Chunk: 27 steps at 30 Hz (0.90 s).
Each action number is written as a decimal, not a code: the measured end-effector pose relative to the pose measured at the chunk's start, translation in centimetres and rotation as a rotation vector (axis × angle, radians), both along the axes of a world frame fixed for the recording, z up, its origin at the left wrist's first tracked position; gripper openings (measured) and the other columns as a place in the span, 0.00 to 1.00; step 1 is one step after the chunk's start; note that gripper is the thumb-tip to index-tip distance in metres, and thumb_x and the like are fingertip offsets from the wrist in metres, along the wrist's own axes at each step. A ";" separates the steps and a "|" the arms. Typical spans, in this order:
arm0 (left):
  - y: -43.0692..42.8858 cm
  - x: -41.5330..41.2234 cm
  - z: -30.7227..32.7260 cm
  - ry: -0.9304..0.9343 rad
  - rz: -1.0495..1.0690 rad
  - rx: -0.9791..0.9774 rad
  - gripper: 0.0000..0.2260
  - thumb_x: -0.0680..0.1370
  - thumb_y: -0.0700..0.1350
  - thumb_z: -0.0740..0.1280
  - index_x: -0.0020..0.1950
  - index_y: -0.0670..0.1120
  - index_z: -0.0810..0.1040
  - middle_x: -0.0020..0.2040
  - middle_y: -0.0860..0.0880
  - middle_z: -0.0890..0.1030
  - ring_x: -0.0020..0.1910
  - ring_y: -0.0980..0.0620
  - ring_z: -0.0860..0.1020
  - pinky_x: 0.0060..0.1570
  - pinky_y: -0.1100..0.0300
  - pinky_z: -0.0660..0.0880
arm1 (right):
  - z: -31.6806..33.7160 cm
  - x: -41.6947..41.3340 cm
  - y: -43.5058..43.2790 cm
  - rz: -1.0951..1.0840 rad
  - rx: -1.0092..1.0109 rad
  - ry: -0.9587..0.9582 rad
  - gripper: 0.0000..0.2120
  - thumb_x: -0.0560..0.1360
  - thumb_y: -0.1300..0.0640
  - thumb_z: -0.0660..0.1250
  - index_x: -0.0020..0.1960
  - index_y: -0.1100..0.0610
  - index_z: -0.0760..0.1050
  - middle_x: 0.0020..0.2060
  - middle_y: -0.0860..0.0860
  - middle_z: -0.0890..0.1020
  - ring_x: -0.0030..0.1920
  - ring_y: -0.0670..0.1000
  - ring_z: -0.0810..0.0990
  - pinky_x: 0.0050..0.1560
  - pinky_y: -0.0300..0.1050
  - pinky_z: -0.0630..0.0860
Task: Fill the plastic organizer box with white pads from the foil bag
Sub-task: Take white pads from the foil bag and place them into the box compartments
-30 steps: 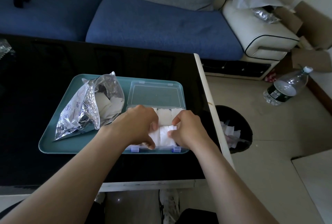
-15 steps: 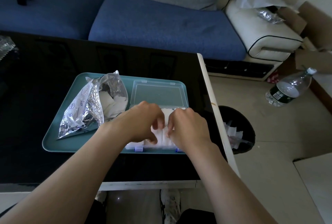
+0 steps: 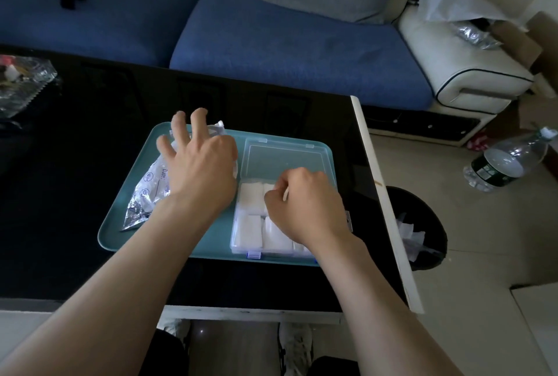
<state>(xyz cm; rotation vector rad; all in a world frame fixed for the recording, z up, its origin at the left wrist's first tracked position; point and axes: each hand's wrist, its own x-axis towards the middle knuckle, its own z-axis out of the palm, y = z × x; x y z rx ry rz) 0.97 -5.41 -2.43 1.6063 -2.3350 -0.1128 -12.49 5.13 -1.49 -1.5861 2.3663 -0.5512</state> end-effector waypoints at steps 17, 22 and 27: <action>-0.7 2.4 -0.4 -0.149 -0.023 0.427 0.11 0.77 0.53 0.68 0.43 0.47 0.74 0.78 0.40 0.61 0.68 0.33 0.69 0.64 0.40 0.74 | -0.3 2.8 -3.9 -0.008 -0.125 -0.091 0.08 0.77 0.58 0.66 0.41 0.54 0.82 0.30 0.50 0.81 0.29 0.51 0.80 0.30 0.49 0.81; -0.7 2.3 -0.5 -0.232 -0.056 0.405 0.11 0.74 0.54 0.73 0.47 0.49 0.76 0.73 0.41 0.65 0.66 0.34 0.71 0.65 0.40 0.73 | -1.0 2.8 -4.1 -0.018 -0.102 -0.088 0.08 0.75 0.58 0.65 0.42 0.56 0.83 0.33 0.52 0.83 0.32 0.54 0.82 0.33 0.55 0.83; -0.9 2.3 -0.5 -0.279 -0.055 0.401 0.17 0.69 0.59 0.78 0.50 0.52 0.80 0.69 0.45 0.68 0.66 0.37 0.73 0.66 0.41 0.72 | -1.1 2.4 -3.8 0.019 -0.053 -0.101 0.08 0.77 0.59 0.66 0.50 0.53 0.85 0.40 0.49 0.85 0.39 0.52 0.83 0.40 0.50 0.84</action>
